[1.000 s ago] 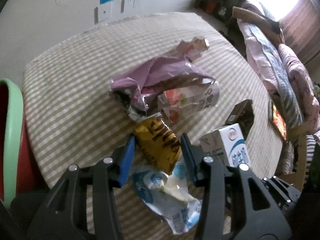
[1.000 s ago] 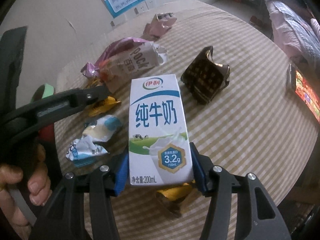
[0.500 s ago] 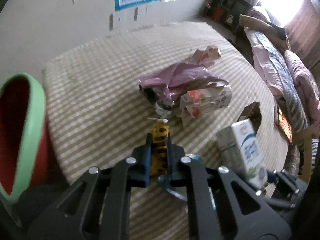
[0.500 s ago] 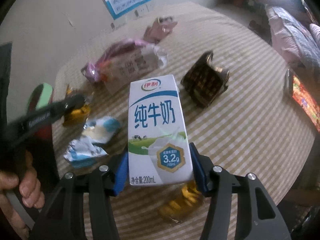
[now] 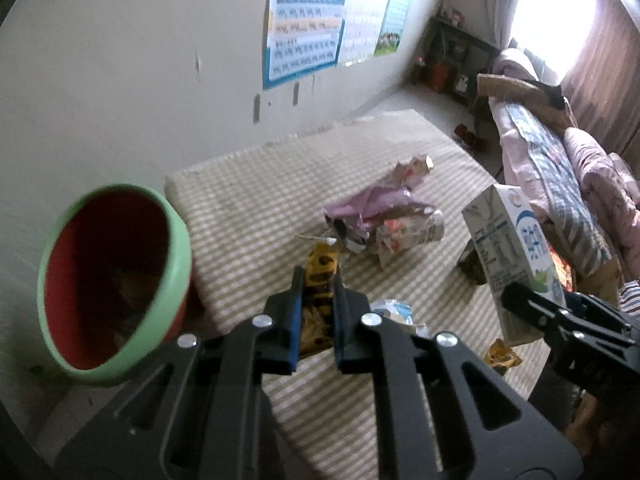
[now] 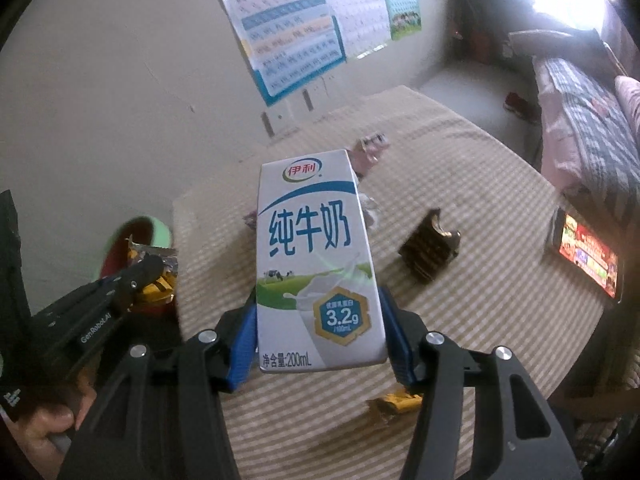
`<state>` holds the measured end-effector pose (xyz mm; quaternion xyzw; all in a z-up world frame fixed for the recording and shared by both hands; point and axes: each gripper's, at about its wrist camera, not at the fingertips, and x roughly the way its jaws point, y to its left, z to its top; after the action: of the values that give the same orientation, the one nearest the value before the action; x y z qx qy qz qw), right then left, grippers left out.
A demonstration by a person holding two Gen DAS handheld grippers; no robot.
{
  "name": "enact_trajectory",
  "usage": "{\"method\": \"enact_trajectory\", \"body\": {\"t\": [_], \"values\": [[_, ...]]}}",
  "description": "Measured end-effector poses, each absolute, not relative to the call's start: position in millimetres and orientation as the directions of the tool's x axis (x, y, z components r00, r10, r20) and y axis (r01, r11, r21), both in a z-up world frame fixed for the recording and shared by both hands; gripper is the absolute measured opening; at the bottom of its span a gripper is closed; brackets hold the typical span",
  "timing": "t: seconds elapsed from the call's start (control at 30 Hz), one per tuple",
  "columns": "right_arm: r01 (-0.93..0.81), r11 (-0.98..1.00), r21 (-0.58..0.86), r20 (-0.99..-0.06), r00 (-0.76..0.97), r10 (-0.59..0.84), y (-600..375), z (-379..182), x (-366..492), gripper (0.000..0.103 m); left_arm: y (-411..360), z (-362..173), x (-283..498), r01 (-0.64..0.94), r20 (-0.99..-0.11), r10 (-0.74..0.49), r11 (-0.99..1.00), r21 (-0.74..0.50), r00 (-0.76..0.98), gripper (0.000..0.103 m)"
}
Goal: Collect trash
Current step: 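Lift the yellow wrapper with the left tool while the right tool lifts the milk carton toward the bucket, then open the left tool over the bucket while the right tool drops the milk carton into it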
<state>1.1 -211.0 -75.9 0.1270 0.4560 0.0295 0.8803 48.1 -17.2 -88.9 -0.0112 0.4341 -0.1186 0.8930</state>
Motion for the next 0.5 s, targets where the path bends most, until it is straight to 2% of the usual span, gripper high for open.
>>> {"method": "enact_trajectory", "body": {"t": [0.2,0.5], "values": [[0.024,0.966,0.259,-0.776,0.601,0.193,-194.2,-60.7,0.6,0.054,-4.1,-67.9,39.3,0.192,-0.737,-0.223,0.973,-0.128,0.638,0.012],[-0.036,0.968,0.248,-0.778,0.588,0.222,-164.2,-52.5,3.0,0.054,14.5,-68.4,33.3,0.154,-0.736,-0.218,0.976,-0.154,0.641,0.012]]}}
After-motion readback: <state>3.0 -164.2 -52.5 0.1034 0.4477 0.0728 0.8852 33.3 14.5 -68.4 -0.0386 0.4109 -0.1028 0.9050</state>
